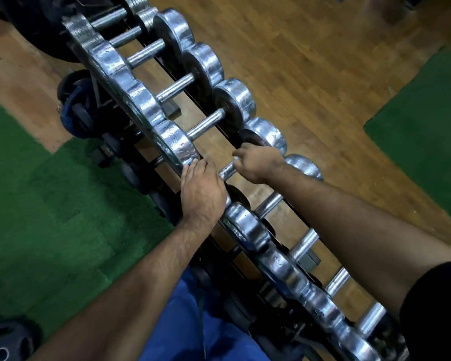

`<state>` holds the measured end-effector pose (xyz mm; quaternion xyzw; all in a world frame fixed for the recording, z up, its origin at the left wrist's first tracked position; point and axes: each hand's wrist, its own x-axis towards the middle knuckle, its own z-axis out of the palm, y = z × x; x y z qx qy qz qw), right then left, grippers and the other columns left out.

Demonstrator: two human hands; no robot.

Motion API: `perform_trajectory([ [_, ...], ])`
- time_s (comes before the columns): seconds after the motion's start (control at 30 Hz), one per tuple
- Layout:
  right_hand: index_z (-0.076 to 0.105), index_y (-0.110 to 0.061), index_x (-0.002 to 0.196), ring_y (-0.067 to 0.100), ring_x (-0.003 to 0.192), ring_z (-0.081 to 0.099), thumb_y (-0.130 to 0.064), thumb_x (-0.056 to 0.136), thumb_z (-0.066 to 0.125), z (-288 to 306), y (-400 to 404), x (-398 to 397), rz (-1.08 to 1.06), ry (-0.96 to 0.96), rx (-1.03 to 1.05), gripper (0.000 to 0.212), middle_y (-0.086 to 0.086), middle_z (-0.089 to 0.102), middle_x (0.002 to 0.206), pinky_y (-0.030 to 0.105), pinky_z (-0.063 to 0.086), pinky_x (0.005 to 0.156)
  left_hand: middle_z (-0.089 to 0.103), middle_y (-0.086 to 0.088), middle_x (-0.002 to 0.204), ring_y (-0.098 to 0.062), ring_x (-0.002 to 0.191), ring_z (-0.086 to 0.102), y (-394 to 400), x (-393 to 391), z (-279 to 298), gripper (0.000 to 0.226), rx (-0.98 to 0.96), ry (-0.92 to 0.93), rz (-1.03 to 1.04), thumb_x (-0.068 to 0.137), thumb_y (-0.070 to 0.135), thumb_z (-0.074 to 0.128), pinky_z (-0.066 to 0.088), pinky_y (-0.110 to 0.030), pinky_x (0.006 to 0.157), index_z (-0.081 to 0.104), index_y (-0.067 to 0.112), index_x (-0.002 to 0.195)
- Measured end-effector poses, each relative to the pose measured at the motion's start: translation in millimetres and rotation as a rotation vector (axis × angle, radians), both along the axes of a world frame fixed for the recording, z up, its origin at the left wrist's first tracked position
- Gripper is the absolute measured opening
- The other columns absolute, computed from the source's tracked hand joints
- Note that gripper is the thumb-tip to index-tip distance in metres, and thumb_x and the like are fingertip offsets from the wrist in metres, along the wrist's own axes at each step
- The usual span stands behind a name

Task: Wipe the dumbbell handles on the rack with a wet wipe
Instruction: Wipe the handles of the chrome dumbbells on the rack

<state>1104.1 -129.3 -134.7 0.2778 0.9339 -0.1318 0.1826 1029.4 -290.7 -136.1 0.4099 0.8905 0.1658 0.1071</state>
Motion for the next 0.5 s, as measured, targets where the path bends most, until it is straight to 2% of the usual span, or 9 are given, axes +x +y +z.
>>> perform_trajectory([
  [0.1,0.054,-0.034,0.132,0.023,0.113,0.061,-0.047,0.100,0.028,2.3,-13.8,7.0,0.098,0.075,-0.043,0.044,-0.008,0.054,0.134,0.039,0.052,0.080,0.064,-0.010,0.120,-0.026,0.121,0.053,3.7,2.2,-2.1,0.038,0.027,-0.005,0.063,0.093,0.022,0.043,0.019,-0.040,0.122,0.066,0.006,0.118],
  [0.2,0.058,-0.026,0.120,0.027,0.102,0.064,-0.038,0.102,0.033,-2.1,-2.4,8.5,-0.062,0.082,0.061,0.033,-0.004,0.057,0.123,0.035,0.045,0.067,0.064,-0.010,0.116,-0.027,0.119,0.054,2.2,7.6,-6.8,0.045,0.084,0.027,0.065,0.091,0.026,0.036,0.024,-0.045,0.120,0.067,0.006,0.116],
  [0.3,0.059,-0.018,0.114,0.034,0.096,0.064,-0.029,0.100,0.038,-5.6,-7.8,-2.6,-0.082,0.047,0.101,0.027,0.005,0.057,0.116,0.037,0.041,0.065,0.064,-0.011,0.113,-0.029,0.117,0.055,1.0,8.0,-12.1,0.039,0.119,0.066,0.051,0.089,0.025,0.038,0.028,-0.047,0.118,0.068,0.008,0.108],
  [0.4,0.054,-0.026,0.126,0.034,0.092,0.064,-0.033,0.100,0.034,-8.3,-9.3,15.3,0.035,0.158,-0.009,0.033,0.000,0.055,0.124,0.037,0.046,0.065,0.064,-0.012,0.112,-0.031,0.116,0.055,1.4,9.0,-14.9,0.034,0.122,0.084,0.067,0.089,0.023,0.040,0.029,-0.048,0.117,0.068,0.007,0.101],
  [0.5,0.044,-0.027,0.138,0.035,0.092,0.065,-0.022,0.099,0.038,-16.4,-4.0,27.7,-0.074,0.206,0.040,0.041,-0.005,0.042,0.146,0.037,0.049,0.063,0.062,-0.013,0.109,-0.033,0.113,0.055,1.4,9.1,-16.9,0.028,0.144,0.104,0.046,0.090,0.020,0.043,0.035,-0.051,0.111,0.066,0.007,0.096],
])
